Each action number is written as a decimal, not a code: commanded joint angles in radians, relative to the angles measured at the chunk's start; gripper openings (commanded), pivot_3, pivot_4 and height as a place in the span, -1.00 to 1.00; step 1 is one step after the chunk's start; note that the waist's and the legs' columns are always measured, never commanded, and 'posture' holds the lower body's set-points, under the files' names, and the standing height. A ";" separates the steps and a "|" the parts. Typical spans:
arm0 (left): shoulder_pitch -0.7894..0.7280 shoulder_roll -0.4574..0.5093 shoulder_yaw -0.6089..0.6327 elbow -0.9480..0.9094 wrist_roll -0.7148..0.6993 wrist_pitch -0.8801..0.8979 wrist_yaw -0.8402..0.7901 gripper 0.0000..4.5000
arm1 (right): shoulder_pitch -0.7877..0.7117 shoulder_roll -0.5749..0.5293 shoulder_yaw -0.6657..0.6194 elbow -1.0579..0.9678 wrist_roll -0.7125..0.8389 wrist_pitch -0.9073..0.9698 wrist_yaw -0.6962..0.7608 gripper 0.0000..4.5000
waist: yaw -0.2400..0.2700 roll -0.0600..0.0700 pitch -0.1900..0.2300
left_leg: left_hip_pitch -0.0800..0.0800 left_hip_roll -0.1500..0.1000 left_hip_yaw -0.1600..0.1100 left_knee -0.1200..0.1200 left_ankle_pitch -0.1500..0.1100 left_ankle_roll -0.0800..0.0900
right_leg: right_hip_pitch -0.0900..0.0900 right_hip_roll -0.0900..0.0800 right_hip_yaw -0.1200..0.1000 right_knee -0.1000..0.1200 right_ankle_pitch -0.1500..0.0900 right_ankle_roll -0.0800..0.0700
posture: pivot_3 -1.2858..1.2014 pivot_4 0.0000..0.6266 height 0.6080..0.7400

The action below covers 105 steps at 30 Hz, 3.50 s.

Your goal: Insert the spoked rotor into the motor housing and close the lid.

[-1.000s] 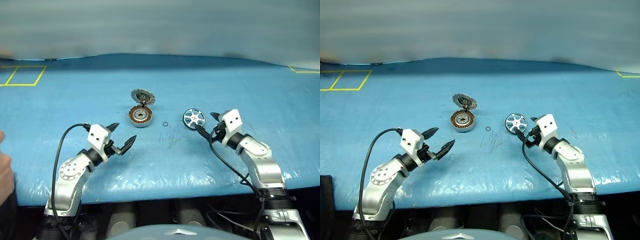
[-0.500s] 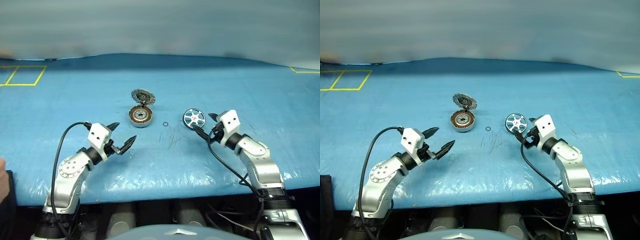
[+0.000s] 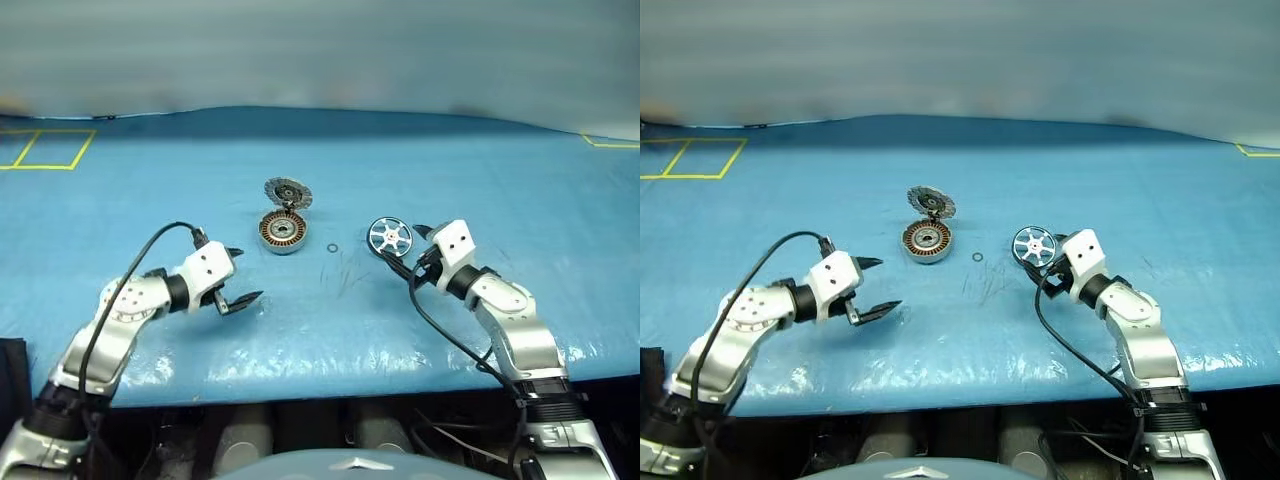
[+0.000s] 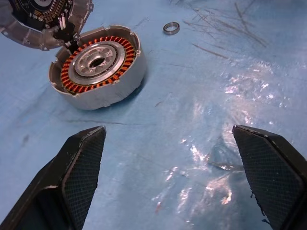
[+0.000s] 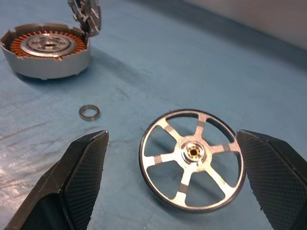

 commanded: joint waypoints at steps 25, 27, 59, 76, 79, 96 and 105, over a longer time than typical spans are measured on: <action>-0.780 -0.113 -0.494 0.608 0.603 -0.348 -0.453 1.00 | -0.036 -0.100 -0.025 -0.149 0.006 0.061 0.045 1.00 | 0.000 -0.005 0.005 | -0.004 -0.001 -0.002 0.002 0.000 0.001 | -0.001 0.002 0.001 0.000 0.000 0.001 | 0.03 -0.52 1.00; -0.779 -0.115 -0.480 0.585 0.595 -0.343 -0.462 1.00 | -0.038 -0.102 -0.028 -0.146 0.008 0.063 0.048 1.00 | 0.000 -0.005 0.005 | -0.004 -0.001 -0.002 0.002 0.000 0.001 | -0.001 0.002 0.000 0.001 0.000 0.001 | 0.03 -0.52 1.00; -0.746 -0.310 -0.522 0.859 0.712 -0.402 -0.363 0.50 | -0.029 -0.095 -0.025 -0.155 0.002 0.085 0.035 1.00 | -0.001 -0.004 0.004 | -0.003 -0.001 -0.003 0.006 0.000 0.001 | 0.001 0.002 0.001 0.003 0.000 0.002 | 0.03 -0.52 1.00; -0.648 -0.328 -0.422 0.660 0.561 -0.218 -0.532 -0.01 | -0.001 -0.070 -0.028 -0.163 0.001 0.060 -0.002 1.00 | -0.001 -0.002 0.002 | -0.001 -0.001 -0.003 0.005 0.000 0.001 | 0.002 0.002 0.001 0.003 0.000 0.002 | 0.03 -0.52 1.00; -0.588 -0.313 -0.387 0.508 0.491 -0.103 -0.622 -0.01 | 0.020 -0.048 -0.019 -0.164 0.000 0.049 -0.014 1.00 | 0.000 -0.002 0.002 | -0.001 -0.001 -0.003 0.005 0.000 0.001 | 0.002 0.002 0.001 0.003 0.000 0.002 | 0.03 -0.52 1.00; -0.452 -0.228 -0.458 0.106 0.426 0.229 -0.736 -0.01 | 0.022 0.021 0.011 -0.124 -0.026 -0.008 -0.044 1.00 | -0.001 -0.002 0.002 | -0.001 -0.001 -0.004 0.007 0.000 0.001 | 0.003 0.002 0.001 0.004 0.000 0.002 | 0.03 -0.52 1.00; -0.436 -0.207 -0.460 0.079 0.409 0.244 -0.684 0.62 | 0.021 0.034 0.020 -0.118 -0.028 -0.020 -0.043 1.00 | -0.002 -0.001 0.002 | -0.001 -0.001 -0.004 0.007 0.000 0.001 | 0.003 0.003 0.002 0.004 0.000 0.002 | 0.03 -0.52 1.00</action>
